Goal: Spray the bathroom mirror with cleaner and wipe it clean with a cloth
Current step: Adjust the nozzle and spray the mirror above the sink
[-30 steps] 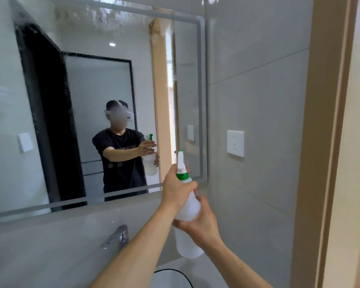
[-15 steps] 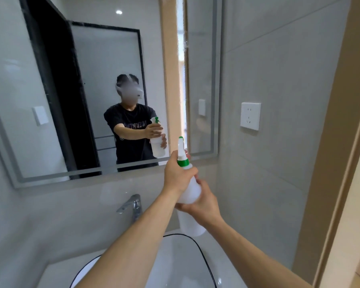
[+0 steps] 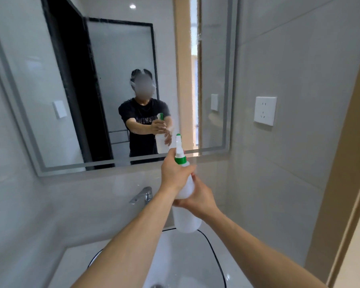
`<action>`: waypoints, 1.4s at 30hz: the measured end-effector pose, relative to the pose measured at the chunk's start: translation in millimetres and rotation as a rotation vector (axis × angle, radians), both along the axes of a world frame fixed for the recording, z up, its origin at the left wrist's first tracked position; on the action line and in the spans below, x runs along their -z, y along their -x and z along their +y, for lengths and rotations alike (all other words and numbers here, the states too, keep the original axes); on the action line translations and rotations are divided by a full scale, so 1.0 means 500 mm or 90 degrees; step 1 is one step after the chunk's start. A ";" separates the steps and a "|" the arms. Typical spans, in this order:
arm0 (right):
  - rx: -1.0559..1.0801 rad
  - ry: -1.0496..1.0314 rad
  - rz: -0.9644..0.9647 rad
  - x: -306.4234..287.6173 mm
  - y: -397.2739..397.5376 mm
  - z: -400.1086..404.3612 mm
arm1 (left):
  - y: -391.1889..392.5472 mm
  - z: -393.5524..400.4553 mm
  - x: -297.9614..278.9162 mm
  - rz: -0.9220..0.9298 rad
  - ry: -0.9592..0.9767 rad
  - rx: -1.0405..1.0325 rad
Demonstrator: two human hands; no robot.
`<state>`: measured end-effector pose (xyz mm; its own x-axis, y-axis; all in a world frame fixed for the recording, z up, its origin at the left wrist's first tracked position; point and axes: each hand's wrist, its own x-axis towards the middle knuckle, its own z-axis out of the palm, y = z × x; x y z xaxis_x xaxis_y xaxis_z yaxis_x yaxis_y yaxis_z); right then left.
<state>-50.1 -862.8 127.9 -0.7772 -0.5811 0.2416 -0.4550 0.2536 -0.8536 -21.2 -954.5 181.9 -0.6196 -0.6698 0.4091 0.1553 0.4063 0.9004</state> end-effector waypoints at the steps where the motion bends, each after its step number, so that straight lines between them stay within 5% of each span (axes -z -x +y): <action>1: -0.009 -0.007 0.002 0.002 -0.002 -0.006 | -0.006 -0.005 0.003 -0.007 0.000 -0.001; 22: -0.191 -0.013 0.055 -0.028 -0.107 -0.192 | -0.181 -0.149 -0.029 0.022 -0.013 -0.124; 42: -0.157 0.156 0.188 -0.312 -0.077 -0.257 | -0.169 -0.183 -0.338 0.102 0.186 -0.071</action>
